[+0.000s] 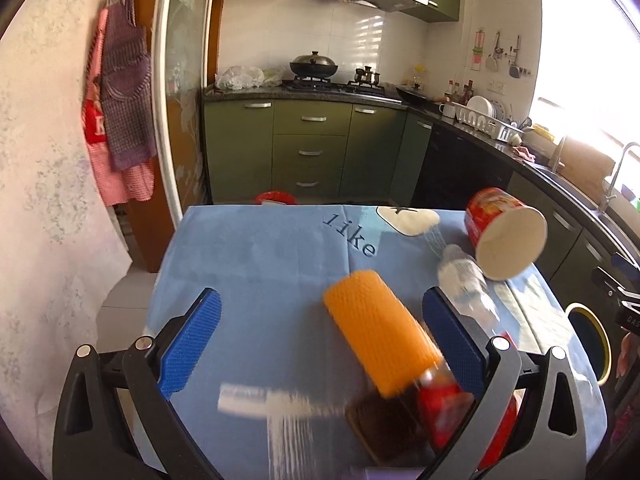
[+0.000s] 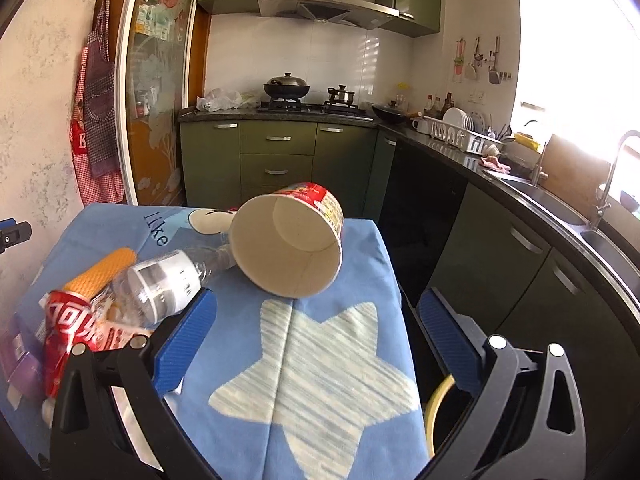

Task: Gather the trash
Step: 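Grasp the red-printed paper cup with the right gripper while the left gripper grasps the clear bottle, then carry the paper cup over the yellow-rimmed bin and release it with the right gripper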

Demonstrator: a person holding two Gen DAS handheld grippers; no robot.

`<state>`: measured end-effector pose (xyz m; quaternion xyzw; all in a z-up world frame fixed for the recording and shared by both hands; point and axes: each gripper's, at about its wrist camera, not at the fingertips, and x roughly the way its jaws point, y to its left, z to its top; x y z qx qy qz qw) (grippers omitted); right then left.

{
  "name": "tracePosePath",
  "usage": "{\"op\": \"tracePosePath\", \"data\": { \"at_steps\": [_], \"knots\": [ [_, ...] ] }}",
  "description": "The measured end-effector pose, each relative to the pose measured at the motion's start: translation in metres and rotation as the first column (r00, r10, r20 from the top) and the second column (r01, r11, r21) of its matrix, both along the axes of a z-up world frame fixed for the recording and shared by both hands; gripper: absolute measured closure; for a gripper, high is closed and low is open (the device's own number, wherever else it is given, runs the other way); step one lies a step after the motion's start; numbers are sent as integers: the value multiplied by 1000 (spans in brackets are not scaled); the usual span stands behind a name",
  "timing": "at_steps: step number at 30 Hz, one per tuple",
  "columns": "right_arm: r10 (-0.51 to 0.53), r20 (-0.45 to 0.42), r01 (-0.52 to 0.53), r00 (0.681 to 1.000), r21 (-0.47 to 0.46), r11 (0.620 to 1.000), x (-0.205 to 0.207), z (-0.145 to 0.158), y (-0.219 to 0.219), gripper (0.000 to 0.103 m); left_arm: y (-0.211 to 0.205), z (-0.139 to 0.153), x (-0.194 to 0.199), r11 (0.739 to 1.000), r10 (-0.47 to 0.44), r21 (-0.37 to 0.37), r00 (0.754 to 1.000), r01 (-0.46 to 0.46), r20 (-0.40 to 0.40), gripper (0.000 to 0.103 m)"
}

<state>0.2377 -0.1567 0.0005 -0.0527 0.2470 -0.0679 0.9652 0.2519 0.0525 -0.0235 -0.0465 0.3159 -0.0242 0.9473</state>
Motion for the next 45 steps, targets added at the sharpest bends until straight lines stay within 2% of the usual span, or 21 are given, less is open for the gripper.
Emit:
{"op": "tracePosePath", "data": {
  "at_steps": [1, 4, 5, 11, 13, 16, 18, 19, 25, 29, 32, 36, 40, 43, 45],
  "knots": [
    [-5, -12, 4, 1000, -9, 1000, 16, -3, -1, 7, 1, -3, 14, 1000, 3, 4, 1000, -3, -8, 4],
    [-18, -63, 18, 998, -7, 1000, 68, -17, -9, 25, 3, -14, 51, 999, 15, 31, 1000, -14, -18, 4],
    [-32, -70, 32, 997, -11, 999, 80, -21, -12, 27, 5, -18, 62, 999, 17, 28, 1000, -17, -20, 4],
    [-100, -119, 97, 988, -30, 995, 142, -38, -32, 41, 10, -46, 84, 1000, 12, -10, 998, -13, -56, 4],
    [-107, -139, 105, 984, -18, 994, 154, -41, -38, 53, 12, -53, 84, 1000, 10, -24, 997, -11, -70, 4],
    [-101, -150, 104, 984, 15, 994, 163, -42, -44, 71, 9, -58, 82, 999, -1, -36, 997, -2, -74, 4],
    [-88, -149, 96, 985, 49, 994, 163, -39, -47, 91, 5, -58, 78, 1000, -2, -23, 998, 1, -63, 4],
    [-83, -152, 94, 985, 65, 993, 161, -37, -48, 94, 5, -58, 76, 1000, -3, -22, 998, 2, -60, 4],
    [-7, -217, 55, 976, 215, 975, 147, -12, -59, 101, 9, -56, 71, 999, -7, -41, 999, 5, -52, 4],
    [10, -296, 80, 955, 293, 953, 113, 16, -92, 101, 11, -52, 66, 998, -8, -58, 999, 6, -40, 4],
    [-42, -377, 165, 925, 300, 939, 72, 35, -134, 101, 12, -48, 61, 998, -9, -60, 1000, 7, -24, 4],
    [-179, -494, 344, 851, 265, 901, 10, 40, -202, 101, 12, -41, 56, 997, -15, -70, 1000, 14, -8, 4],
    [-296, -601, 504, 742, 210, 838, -43, 10, -257, 101, 10, -36, 51, 998, -22, -66, 1000, 22, 8, 4],
    [-285, -679, 555, 676, 216, 804, -58, -28, -276, 101, 7, -34, 50, 998, -27, -60, 1000, 28, 13, 4],
    [-268, -717, 574, 643, 221, 788, -59, -52, -283, 101, 5, -33, 49, 998, -29, -57, 999, 30, 14, 4]
  ]
}}
